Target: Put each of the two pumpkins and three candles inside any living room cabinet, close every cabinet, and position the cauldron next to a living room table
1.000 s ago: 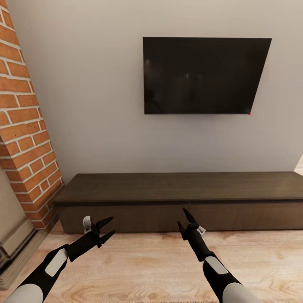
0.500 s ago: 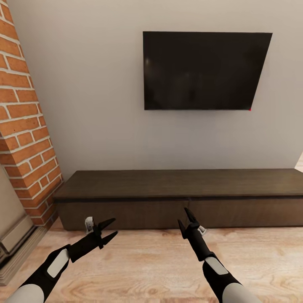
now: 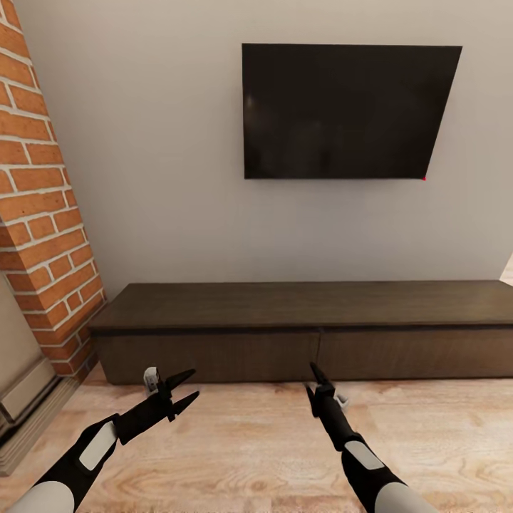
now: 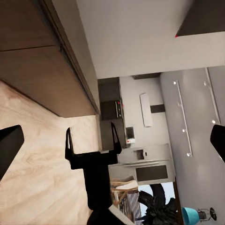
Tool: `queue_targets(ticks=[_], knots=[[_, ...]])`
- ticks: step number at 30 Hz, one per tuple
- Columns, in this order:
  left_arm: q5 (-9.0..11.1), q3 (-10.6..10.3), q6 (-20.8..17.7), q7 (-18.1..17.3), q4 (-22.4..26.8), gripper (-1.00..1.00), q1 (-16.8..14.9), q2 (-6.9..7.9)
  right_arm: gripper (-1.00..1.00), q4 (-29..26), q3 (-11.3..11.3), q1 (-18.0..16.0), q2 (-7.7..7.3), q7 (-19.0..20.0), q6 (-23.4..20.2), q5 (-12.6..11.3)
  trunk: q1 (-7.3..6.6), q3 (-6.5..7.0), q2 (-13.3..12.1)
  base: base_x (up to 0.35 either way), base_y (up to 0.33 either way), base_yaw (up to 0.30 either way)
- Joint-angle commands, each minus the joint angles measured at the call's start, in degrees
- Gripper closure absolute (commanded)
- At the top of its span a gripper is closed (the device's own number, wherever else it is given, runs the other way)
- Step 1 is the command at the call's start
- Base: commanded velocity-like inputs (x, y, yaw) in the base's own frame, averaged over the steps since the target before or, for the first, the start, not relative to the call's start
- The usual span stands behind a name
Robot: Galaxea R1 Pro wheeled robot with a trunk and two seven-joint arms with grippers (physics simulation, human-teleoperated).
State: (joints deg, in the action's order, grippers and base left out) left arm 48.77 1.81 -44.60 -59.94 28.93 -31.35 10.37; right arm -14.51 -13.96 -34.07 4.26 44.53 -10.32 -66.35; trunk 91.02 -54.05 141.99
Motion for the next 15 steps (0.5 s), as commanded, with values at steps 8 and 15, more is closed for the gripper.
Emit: queue_targets(ticks=[8, 15], knots=[[0.19, 0.03, -0.37, -0.06, -0.01, -1.00, -0.03, 0.08, -1.00, 2.07, 0.29, -0.03, -0.14, 0.99, 1.71, -0.52, 0.79, -1.70, 1.32, 0.000, 0.000, 0.000], [0.19, 0.03, -0.39, -0.06, -0.02, -1.00, -0.03, 0.09, -1.00, 2.28, 0.01, -0.03, -0.21, 1.66, 1.71, -0.69, 0.97, -3.26, 1.41, 0.000, 0.000, 0.000]])
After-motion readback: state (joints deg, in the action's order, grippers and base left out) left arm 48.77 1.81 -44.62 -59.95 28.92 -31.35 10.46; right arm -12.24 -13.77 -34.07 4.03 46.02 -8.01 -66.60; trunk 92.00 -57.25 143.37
